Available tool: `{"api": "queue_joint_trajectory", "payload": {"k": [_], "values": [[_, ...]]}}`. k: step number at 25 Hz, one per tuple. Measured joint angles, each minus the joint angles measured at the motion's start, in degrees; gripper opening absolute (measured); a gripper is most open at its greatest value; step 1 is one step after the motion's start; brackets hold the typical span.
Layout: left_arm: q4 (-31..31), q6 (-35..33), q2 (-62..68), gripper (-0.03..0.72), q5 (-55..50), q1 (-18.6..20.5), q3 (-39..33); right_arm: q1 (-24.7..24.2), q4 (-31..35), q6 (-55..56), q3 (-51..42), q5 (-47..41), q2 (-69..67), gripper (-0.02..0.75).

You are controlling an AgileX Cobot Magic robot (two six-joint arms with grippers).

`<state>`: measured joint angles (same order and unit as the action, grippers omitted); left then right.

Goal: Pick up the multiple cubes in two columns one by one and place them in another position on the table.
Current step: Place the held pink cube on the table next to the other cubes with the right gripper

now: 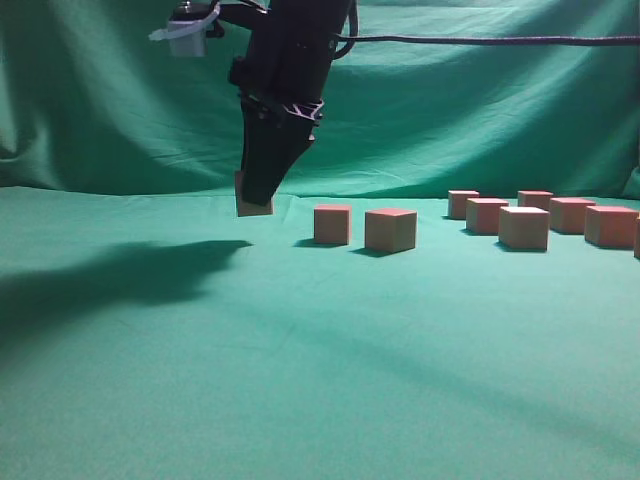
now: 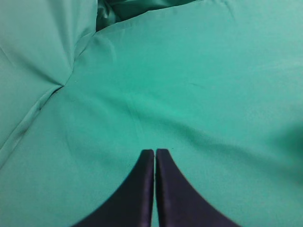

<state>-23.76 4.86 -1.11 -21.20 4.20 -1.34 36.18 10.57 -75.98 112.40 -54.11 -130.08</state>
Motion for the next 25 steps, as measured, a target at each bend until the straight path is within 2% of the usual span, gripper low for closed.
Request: {"api": "queue_joint_trajectory", "payload": {"k": [7,17,25], "values": [[0.0,0.0,0.0,0.0,0.0,0.0,0.0,-0.5,-1.0,0.0,0.1,-2.0,-0.3,0.26],[0.0,0.0,0.0,0.0,0.0,0.0,0.0,-0.9,1.0,0.1,0.1,-2.8,-0.8,0.26],[0.0,0.0,0.0,0.0,0.0,0.0,0.0,-0.9,1.1,3.7,0.2,-3.1,-1.9,0.26]]}}
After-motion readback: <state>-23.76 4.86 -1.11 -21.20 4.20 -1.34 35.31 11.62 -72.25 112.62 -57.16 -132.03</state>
